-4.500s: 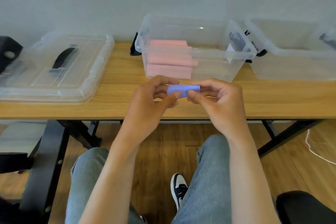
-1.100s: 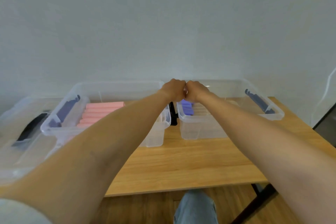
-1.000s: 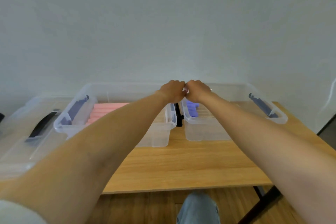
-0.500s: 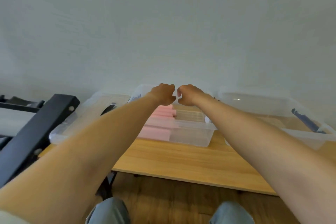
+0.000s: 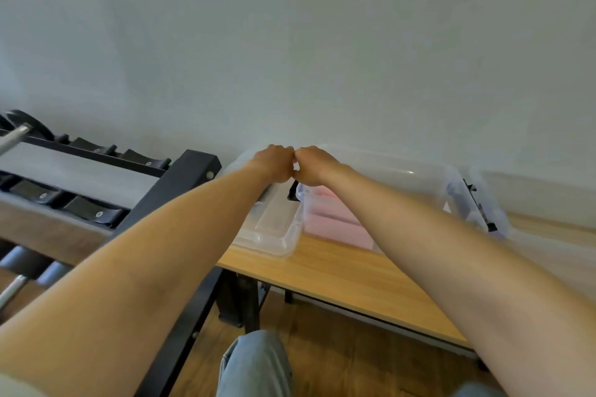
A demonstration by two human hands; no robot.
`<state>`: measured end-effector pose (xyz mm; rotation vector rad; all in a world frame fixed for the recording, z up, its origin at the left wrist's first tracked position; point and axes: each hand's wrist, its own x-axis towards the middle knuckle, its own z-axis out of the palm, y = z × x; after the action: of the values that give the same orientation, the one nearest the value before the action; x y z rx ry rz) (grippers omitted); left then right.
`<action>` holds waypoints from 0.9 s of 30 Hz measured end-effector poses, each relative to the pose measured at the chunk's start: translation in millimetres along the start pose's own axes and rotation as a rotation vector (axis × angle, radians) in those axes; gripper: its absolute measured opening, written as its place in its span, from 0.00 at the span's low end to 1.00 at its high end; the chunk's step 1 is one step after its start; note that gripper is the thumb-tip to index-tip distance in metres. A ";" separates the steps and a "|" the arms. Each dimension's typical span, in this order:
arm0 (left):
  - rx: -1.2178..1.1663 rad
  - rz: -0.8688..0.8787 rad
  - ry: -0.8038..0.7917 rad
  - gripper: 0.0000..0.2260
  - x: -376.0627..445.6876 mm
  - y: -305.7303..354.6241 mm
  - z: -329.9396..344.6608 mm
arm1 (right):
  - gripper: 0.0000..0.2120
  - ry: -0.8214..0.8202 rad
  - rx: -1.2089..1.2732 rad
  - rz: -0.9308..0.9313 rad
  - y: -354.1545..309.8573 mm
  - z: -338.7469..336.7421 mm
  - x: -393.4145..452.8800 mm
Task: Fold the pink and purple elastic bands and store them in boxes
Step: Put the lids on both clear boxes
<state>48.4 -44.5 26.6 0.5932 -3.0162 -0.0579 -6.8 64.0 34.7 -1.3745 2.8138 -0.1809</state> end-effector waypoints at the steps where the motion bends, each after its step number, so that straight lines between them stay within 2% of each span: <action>1: 0.006 -0.018 -0.013 0.16 -1.6 -9.5 2.0 | 0.15 -0.008 -0.002 -0.011 -9.1 3.3 4.8; 7: 0.036 -0.097 -0.138 0.21 -3.6 -60.0 21.5 | 0.11 -0.122 -0.057 -0.051 -59.9 32.1 27.0; 11: 0.057 -0.192 -0.210 0.23 -1.5 -79.6 43.0 | 0.16 -0.242 0.018 -0.001 -81.3 59.5 40.2; 12: 0.062 -0.221 -0.212 0.24 -1.2 -81.4 47.8 | 0.19 -0.257 0.060 0.039 -83.4 66.9 44.7; 15: 0.051 -0.327 -0.244 0.30 -0.6 -81.6 57.0 | 0.39 -0.351 0.084 0.230 -84.3 85.6 56.9; 18: -0.053 -0.447 -0.294 0.38 1.6 -83.7 64.7 | 0.47 -0.384 0.129 0.344 -81.1 92.8 64.6; 24: -0.107 -0.526 -0.316 0.43 9.0 -88.0 76.0 | 0.47 -0.388 0.155 0.375 -80.5 101.5 71.9; 27: -0.128 -0.578 -0.276 0.48 9.0 -95.2 75.1 | 0.46 -0.401 0.151 0.380 -80.5 103.3 73.1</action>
<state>70.5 -134.2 -52.5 1.5265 -2.9350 -0.3851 17.1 -52.9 -56.1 -0.7272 2.5890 -0.0968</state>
